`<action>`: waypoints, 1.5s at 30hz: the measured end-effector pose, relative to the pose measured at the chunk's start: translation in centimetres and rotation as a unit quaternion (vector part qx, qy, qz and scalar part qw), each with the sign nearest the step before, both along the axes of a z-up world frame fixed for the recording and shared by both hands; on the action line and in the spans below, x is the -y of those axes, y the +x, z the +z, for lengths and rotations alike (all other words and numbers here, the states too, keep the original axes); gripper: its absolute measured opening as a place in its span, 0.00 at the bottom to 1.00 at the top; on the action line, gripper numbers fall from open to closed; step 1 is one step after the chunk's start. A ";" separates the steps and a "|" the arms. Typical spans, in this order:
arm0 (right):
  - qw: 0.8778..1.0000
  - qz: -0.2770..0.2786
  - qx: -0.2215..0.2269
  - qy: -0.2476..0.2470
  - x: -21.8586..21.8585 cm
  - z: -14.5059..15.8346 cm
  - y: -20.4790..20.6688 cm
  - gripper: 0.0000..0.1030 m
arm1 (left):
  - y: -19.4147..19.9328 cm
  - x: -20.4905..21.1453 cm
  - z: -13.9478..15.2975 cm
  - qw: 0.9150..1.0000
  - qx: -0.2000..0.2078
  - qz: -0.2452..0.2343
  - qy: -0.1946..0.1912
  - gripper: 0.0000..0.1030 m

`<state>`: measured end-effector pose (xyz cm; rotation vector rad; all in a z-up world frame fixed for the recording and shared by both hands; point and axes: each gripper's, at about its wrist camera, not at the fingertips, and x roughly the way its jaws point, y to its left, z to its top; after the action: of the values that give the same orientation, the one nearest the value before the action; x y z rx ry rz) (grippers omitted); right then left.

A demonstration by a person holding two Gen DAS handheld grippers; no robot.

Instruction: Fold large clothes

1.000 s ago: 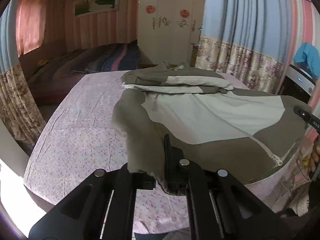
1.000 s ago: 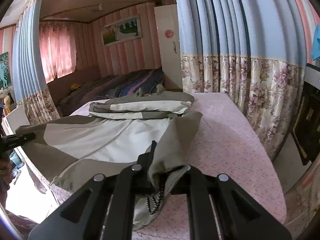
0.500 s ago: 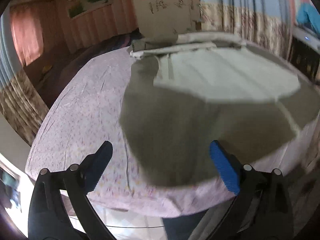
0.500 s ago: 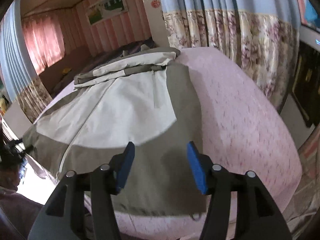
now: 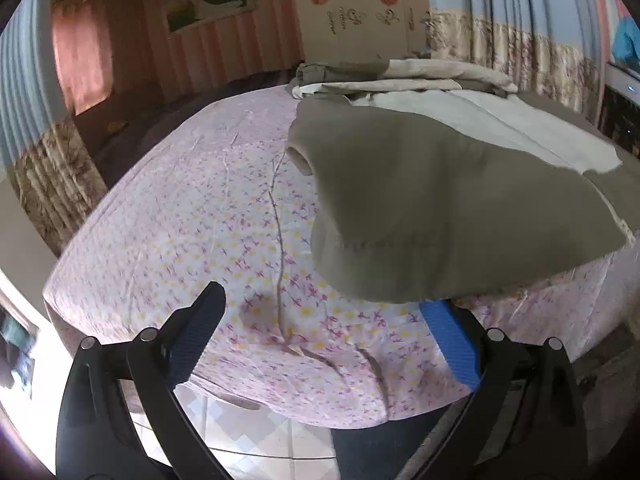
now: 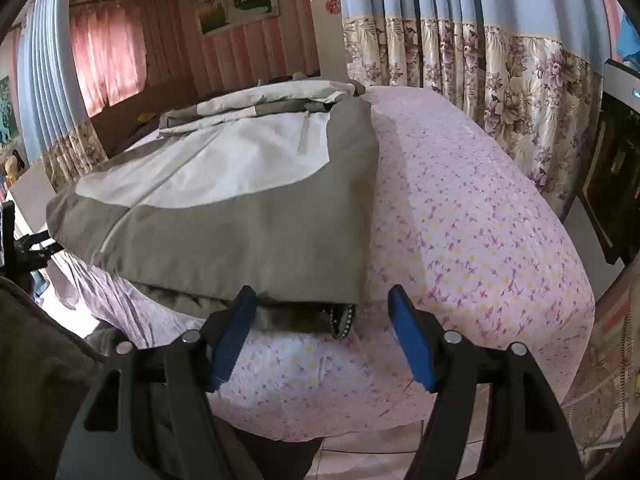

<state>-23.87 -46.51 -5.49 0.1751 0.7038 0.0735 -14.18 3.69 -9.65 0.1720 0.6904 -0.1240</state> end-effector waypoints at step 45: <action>0.992 -0.059 0.113 -0.011 0.5 12.5 3.5 0.09 | 1.5 -0.8 13.4 0.998 0.031 -0.007 -0.057 0.04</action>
<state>-20.36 -47.03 7.00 0.1830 0.4677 -0.0268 -12.71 4.52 3.74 0.0704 0.6186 -0.1710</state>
